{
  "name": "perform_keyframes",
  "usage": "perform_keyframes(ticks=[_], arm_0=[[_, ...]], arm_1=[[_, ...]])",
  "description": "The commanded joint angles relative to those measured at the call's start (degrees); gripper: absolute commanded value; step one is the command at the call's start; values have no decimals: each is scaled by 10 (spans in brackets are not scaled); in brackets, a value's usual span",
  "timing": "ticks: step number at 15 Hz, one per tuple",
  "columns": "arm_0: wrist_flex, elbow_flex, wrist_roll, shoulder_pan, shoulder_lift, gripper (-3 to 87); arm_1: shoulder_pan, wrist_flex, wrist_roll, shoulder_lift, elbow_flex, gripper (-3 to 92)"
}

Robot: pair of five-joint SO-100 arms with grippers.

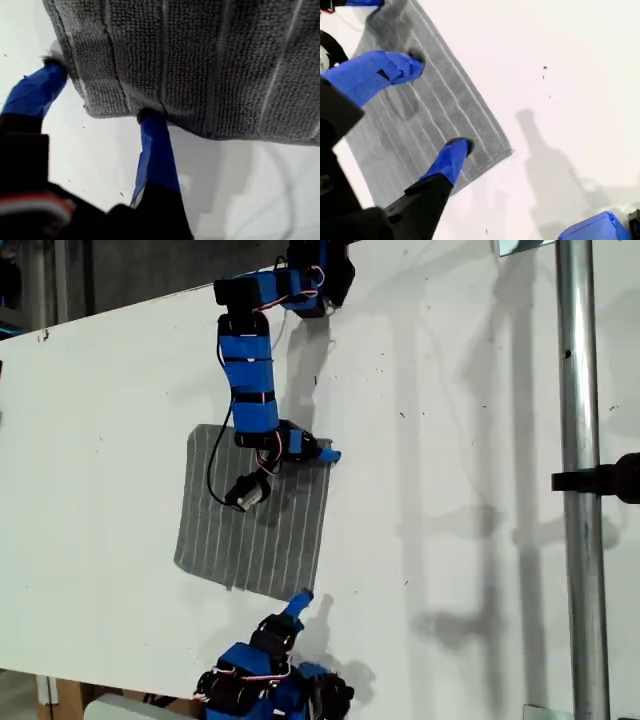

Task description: Grasp corners of a towel and fold twice.

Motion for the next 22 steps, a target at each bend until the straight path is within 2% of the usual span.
perform_keyframes(ticks=[1,2,3,10,15,17,19,20,21,22], arm_0=[[-6,-4,12,-36,12,271],[-6,-5,20,-54,14,267],[-6,-13,31,-65,15,262],[-7,-63,55,-82,-6,252],[-43,-33,91,-103,-92,299],[-111,75,103,-150,-98,304],[-99,87,93,-149,-75,304],[-77,66,79,-131,-47,300],[-50,44,64,-112,-18,298],[-33,34,54,-99,12,294]], arm_1=[[13,-16,-6,-4,-22,96],[14,-12,-4,-1,-25,15],[9,-12,-4,2,-26,-2],[-31,18,19,38,-25,-2],[-44,33,32,43,-33,-2],[-49,41,33,45,-47,-2],[-55,66,40,47,-70,3],[-58,88,49,54,-76,140],[-68,114,56,69,-84,318],[-76,137,66,91,-88,367]])
